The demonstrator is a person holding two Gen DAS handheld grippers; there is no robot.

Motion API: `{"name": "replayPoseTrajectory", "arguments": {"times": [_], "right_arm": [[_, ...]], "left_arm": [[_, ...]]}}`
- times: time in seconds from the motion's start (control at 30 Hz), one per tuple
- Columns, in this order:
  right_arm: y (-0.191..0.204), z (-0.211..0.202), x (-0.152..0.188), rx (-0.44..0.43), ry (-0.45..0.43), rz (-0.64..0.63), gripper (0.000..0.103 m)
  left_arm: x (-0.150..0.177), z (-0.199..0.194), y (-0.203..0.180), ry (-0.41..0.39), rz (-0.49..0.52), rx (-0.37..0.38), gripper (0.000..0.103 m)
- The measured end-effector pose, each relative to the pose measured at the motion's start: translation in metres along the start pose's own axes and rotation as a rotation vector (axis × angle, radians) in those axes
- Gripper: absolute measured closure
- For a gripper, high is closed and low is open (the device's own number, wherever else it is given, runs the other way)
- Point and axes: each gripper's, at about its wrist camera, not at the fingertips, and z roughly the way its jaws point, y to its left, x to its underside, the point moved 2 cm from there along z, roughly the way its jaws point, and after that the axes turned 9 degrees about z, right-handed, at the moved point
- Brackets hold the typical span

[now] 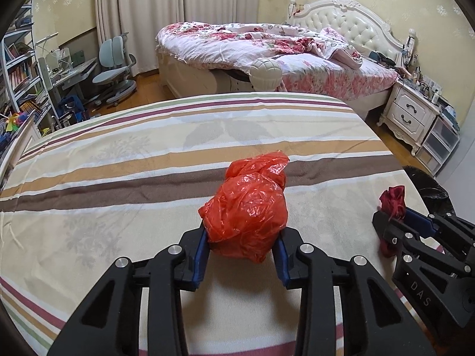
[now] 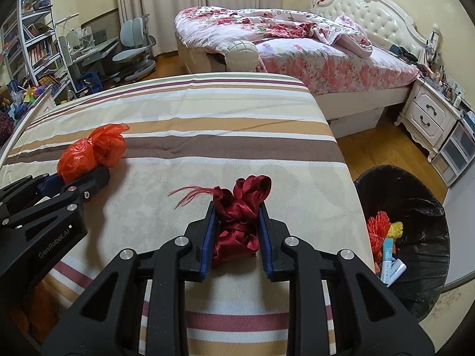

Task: Collect trash
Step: 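Carry the red bag and dark red cloth over the black bin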

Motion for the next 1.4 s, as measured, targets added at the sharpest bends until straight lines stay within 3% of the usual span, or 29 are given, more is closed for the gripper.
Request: {"name": "replayPoseTrajectory", "arguments": {"times": [0.43,0.8,1.4], "right_arm": [[-0.005,-0.037,0.035,-0.025,-0.048,0.025,0.078],[-0.024,-0.074,0.052,-0.017,-0.103,0.062,0.078],[-0.114,-0.119,0.052,0.138,-0.227,0.196,0.078]], "left_arm": [[0.015,-0.033,-0.009,-0.087,0.007,-0.032,0.066],[0.022,-0.053,-0.032,-0.140,0.023,0.014,0.066],[-0.004,-0.070,-0.121,-0.266,0.158,0.143,0.066]]}}
